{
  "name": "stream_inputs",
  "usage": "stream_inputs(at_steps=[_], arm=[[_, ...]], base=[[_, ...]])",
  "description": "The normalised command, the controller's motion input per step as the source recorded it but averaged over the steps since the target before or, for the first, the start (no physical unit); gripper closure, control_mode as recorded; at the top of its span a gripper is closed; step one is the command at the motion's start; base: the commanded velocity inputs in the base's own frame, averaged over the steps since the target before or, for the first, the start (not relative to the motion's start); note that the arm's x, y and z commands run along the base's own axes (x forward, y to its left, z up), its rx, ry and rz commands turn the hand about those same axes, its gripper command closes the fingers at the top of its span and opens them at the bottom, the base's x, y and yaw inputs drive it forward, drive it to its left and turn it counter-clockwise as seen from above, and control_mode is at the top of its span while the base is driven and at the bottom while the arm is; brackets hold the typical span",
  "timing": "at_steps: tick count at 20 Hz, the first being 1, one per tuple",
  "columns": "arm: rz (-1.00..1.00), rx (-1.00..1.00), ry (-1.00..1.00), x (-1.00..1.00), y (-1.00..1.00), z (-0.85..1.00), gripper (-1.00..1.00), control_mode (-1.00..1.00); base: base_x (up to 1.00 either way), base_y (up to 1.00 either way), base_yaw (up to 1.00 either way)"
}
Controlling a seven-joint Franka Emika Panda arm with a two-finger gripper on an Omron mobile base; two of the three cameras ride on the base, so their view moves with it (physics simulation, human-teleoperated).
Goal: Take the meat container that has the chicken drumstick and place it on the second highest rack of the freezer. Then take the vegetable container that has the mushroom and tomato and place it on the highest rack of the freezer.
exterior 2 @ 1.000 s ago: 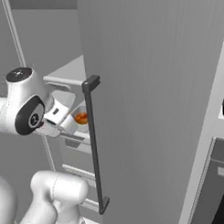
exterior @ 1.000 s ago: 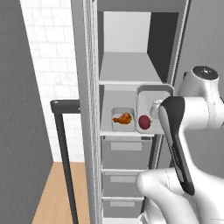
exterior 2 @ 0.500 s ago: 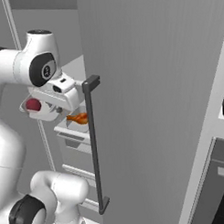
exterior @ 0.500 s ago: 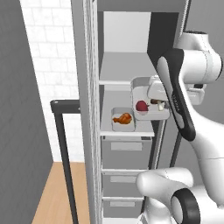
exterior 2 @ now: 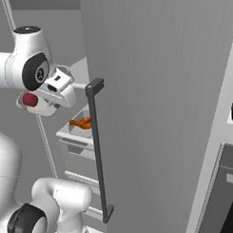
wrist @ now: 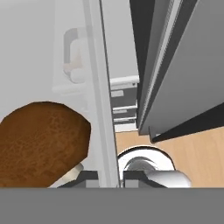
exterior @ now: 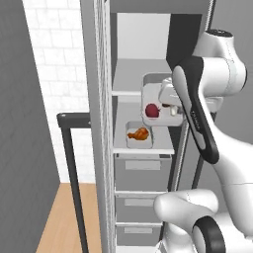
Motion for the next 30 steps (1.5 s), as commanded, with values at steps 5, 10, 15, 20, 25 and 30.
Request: stream_inputs(at_steps=[5, 10, 15, 20, 25, 30], arm=[[-0.02, 0.00, -0.08, 0.58, 0.01, 0.30, 1.00, -1.00], [-0.09, 0.00, 0.00, 0.66, 0.00, 0.20, 1.00, -1.00], [-0.11, -0.02, -0.02, 0.72, 0.00, 0.01, 1.00, -1.00], [-0.08, -0.02, 0.00, 0.75, 0.00, -0.07, 1.00, -1.00], [-0.05, 0.00, 0.00, 0.77, 0.00, 0.00, 1.00, -1.00], [-0.08, 0.00, 0.00, 0.62, 0.00, -0.15, 1.00, -1.00]], base=[[0.00, 0.00, 0.00], [0.00, 0.00, 0.00], [0.00, 0.00, 0.00], [0.00, 0.00, 0.00], [0.00, 0.00, 0.00], [0.00, 0.00, 0.00]])
